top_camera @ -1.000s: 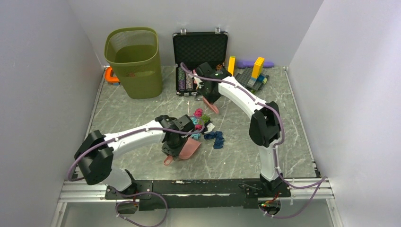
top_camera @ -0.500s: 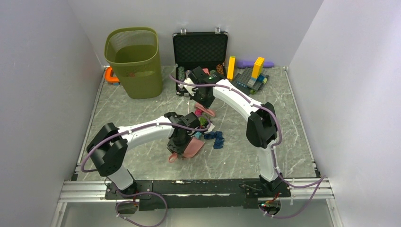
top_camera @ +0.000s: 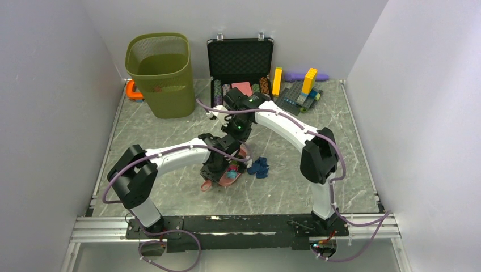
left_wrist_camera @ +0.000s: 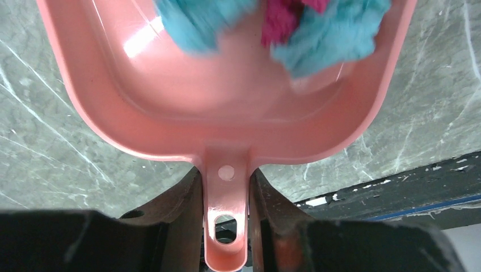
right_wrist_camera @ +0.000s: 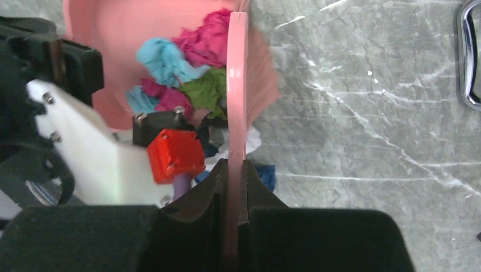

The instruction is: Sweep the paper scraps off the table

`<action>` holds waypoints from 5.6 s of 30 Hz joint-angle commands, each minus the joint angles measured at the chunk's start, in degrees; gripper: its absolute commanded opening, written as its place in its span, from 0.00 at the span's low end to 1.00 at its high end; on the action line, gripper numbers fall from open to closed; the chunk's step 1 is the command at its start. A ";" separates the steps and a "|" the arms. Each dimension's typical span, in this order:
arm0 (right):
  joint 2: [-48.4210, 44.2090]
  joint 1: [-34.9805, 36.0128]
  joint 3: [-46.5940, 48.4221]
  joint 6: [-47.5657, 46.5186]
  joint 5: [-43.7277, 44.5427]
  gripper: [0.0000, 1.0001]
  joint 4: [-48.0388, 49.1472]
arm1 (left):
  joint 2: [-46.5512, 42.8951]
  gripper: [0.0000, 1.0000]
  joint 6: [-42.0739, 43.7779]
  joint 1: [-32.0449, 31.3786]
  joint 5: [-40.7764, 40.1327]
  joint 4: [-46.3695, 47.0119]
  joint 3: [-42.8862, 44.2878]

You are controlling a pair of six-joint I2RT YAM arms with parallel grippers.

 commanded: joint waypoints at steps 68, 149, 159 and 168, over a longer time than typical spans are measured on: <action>-44.43 -23.17 -29.04 33.05 15.58 0.00 29.28 | 3.72 0.00 -26.08 57.56 63.55 18.37 44.89; -55.78 -10.01 -53.16 62.86 3.93 0.00 48.11 | -18.06 0.00 2.60 6.81 5.64 -3.29 22.67; -58.38 -10.47 -43.77 63.74 26.20 0.00 28.61 | -20.43 0.00 2.47 6.82 1.39 -1.69 10.12; -49.93 -11.33 -36.94 55.24 30.77 0.00 14.03 | -30.92 0.00 5.08 6.37 7.46 -3.20 -0.68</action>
